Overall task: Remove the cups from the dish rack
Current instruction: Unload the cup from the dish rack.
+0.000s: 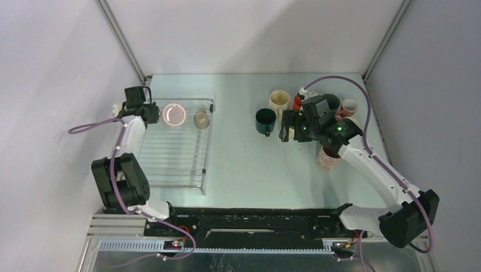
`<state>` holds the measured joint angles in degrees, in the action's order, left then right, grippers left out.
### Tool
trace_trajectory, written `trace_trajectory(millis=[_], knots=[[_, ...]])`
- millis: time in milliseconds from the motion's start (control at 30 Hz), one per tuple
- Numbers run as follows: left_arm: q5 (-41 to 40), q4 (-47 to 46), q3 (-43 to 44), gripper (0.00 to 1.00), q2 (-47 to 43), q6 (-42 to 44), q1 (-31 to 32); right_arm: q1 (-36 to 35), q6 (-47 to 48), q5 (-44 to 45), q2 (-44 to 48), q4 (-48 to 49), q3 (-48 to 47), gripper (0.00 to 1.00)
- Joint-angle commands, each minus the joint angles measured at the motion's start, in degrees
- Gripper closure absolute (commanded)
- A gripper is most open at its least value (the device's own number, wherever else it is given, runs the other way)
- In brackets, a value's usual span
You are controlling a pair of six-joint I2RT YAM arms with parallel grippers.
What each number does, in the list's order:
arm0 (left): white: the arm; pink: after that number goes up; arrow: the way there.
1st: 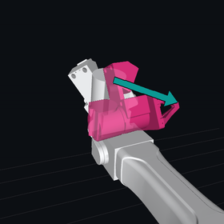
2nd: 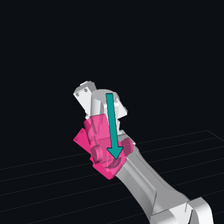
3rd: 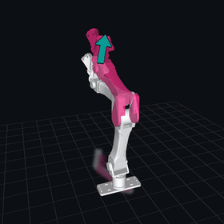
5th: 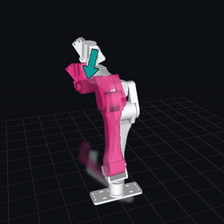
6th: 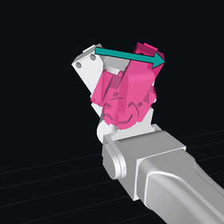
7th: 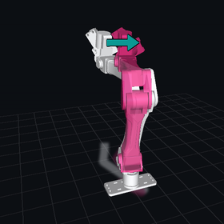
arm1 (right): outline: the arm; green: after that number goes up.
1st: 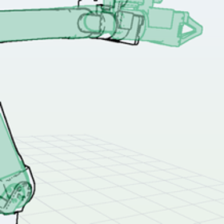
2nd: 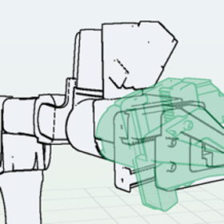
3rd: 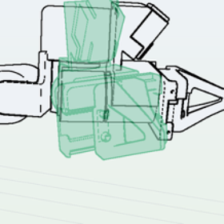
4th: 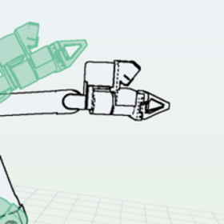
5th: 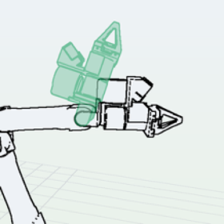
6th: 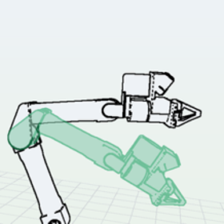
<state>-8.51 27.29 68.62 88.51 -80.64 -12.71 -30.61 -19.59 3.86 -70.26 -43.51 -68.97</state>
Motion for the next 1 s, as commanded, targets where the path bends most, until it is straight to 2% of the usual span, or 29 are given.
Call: trace_trajectory(millis=[0,433,700,967], knots=[[-3.1,-7.1,-0.7,1.00,-7.3,4.2,1.2,-0.8,0.3,0.7,0.7,1.2,-1.4,0.00],[-3.7,-6.8,-2.3,1.00,-13.4,15.6,3.6,-1.2,-0.4,-2.2,-2.1,3.6,-5.2,0.00],[-2.6,-5.7,-2.2,1.00,-17.9,21.3,4.7,-5.5,0.1,-5.2,-10.3,5.0,-16.1,0.00],[1.0,-4.0,-1.7,1.00,-21.5,26.7,4.8,-7.1,3.1,-15.7,-18.9,8.7,-24.7,0.00]])
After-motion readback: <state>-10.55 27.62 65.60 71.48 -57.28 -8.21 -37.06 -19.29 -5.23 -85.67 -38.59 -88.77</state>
